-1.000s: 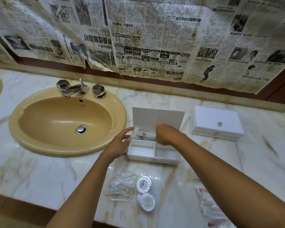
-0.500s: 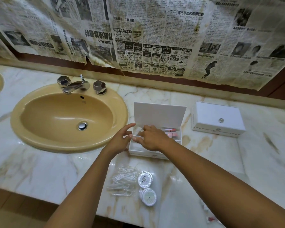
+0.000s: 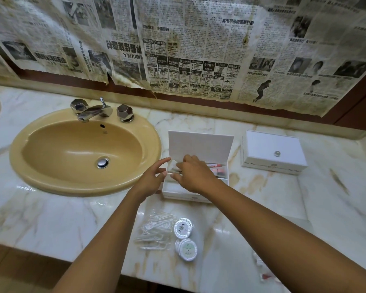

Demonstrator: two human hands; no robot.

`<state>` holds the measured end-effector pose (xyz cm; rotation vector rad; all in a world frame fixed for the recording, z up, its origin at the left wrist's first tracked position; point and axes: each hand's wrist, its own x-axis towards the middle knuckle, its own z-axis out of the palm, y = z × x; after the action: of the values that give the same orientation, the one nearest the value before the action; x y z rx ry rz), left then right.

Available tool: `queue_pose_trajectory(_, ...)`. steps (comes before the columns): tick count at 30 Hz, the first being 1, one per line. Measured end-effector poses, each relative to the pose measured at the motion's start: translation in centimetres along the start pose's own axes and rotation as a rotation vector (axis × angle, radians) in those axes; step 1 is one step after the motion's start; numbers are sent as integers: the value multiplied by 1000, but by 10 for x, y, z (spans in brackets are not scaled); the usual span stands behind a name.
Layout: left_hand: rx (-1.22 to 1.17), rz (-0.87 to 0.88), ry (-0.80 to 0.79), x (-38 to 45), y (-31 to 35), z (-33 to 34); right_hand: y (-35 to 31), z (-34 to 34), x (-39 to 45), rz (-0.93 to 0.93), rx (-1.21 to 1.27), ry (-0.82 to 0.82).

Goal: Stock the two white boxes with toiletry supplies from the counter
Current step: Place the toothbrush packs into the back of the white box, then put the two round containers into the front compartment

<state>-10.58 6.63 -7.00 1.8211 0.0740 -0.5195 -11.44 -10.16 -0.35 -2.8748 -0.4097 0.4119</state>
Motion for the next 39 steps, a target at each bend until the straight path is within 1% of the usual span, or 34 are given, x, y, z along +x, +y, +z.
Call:
queue_pose_trajectory(2, -5, 2, -3, 0, -1, 0, -4, -6, -10, -41, 32, 65)
queue_pose_trajectory(4, -13, -2, -3, 0, 0, 0, -10, -10, -24, -75, 83, 73)
queue_pose_trajectory(7, -15, -4, 0, 0, 0, 0, -16, -8, -46, -95, 108, -23)
queue_pose_trajectory(10, -2, -1, 3, 0, 0, 1, -20, 1, -63, -111, 57, -138)
queue_pose_trajectory(12, 11, -1, 9, 0, -1, 1, -21, 7, -71, -123, 27, -174)
queue_pose_trajectory(21, 17, -11, 19, 1, -2, 1, -26, 33, -83, -152, -55, -219)
queue_pose_trajectory(29, 29, -10, 17, 0, -1, 0, -30, 30, -80, -152, -18, -230)
queue_pose_trajectory(33, 16, -16, 18, 0, 0, 1, -30, 21, -70, -131, 66, -179)
queue_pose_trajectory(39, -12, -18, 18, 0, 0, 0, -23, -2, -39, -15, 222, 40)
